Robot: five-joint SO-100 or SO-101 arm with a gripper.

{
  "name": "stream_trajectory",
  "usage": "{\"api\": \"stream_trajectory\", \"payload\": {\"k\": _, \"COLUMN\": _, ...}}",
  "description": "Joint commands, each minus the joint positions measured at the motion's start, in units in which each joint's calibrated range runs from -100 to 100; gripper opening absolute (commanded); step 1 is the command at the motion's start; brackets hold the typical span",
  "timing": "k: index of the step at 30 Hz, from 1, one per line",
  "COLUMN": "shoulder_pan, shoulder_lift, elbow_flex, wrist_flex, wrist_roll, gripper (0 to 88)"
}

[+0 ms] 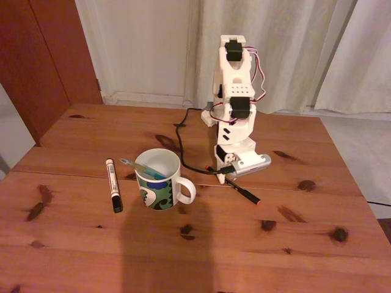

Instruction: Clean up the desk and place the pens and markers into the cup

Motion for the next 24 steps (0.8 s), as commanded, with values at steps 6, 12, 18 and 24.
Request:
{"api": "stream_trajectory", "payload": {"k": 6, "shoulder_pan": 0.5, "shoulder_lift": -0.5, "elbow_flex": -0.1, "wrist_flex": -0.5, "wrist_roll": 0.4, "gripper": 13.3}}
{"api": "stream_trajectory", "payload": {"k": 12, "shoulder_pan": 0.5, "shoulder_lift": -0.5, "elbow_flex": 0.1, "wrist_flex": -0.5, "wrist_roll": 0.4, "gripper": 13.3}}
{"api": "stream_trajectory", "payload": {"k": 18, "shoulder_pan": 0.5, "shoulder_lift": -0.5, "elbow_flex": 5.7, "wrist_flex": -7.6, "wrist_roll": 0.4, "gripper": 13.3}}
{"api": "stream_trajectory", "payload": {"k": 24, "shoulder_pan": 0.5, "shoulder_lift": -1.1, "elbow_flex": 8.8, "wrist_flex": -12.0, "wrist_roll": 0.4, "gripper": 8.6}}
